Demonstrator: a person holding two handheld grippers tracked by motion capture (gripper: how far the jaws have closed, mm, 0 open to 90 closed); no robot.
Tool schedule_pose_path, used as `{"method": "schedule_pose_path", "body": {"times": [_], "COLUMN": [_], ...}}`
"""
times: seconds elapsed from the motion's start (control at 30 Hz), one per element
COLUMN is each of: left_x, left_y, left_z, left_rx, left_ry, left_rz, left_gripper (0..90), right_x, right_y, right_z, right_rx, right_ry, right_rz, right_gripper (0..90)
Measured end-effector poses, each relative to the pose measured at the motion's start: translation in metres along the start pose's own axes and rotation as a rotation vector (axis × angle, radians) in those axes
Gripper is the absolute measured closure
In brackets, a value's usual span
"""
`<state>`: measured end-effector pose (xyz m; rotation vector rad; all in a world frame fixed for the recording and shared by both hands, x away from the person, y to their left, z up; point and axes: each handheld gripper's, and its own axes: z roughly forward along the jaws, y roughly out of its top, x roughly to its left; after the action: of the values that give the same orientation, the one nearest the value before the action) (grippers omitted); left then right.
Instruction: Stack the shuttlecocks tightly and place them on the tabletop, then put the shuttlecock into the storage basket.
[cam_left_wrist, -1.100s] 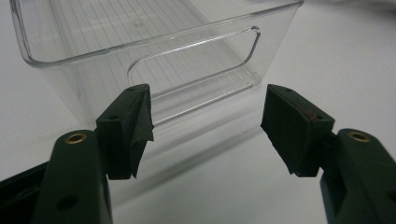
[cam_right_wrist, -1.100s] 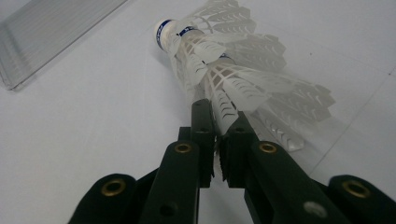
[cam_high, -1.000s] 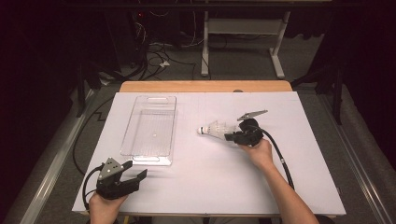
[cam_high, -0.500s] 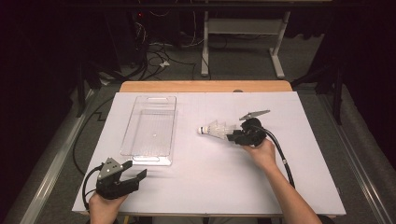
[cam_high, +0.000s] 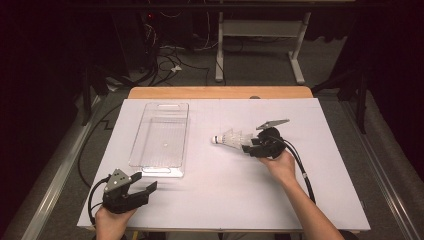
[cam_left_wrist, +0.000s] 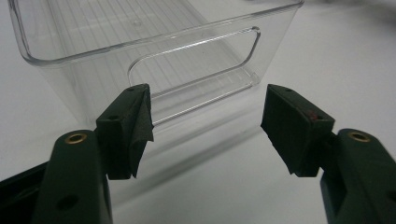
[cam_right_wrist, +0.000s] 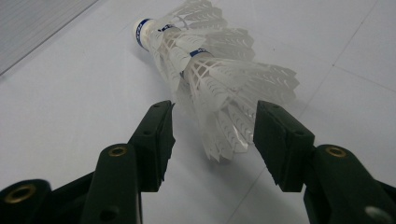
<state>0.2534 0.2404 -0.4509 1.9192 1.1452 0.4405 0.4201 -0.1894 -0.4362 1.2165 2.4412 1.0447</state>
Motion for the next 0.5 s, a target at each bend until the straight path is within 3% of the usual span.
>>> {"method": "schedule_pose_path", "body": {"times": [0.5], "left_x": [0.0002], "left_y": [0.0000], "left_z": [0.0000], "left_rx": [0.001], "left_ry": [-0.003], "left_rz": [0.000], "left_gripper": [34.2], "right_x": [0.0071], "right_y": [0.0008], "right_z": [0.0042], "right_rx": [-0.004], "right_ry": [0.002], "right_rz": [-0.006], "right_gripper": [46.8]}}
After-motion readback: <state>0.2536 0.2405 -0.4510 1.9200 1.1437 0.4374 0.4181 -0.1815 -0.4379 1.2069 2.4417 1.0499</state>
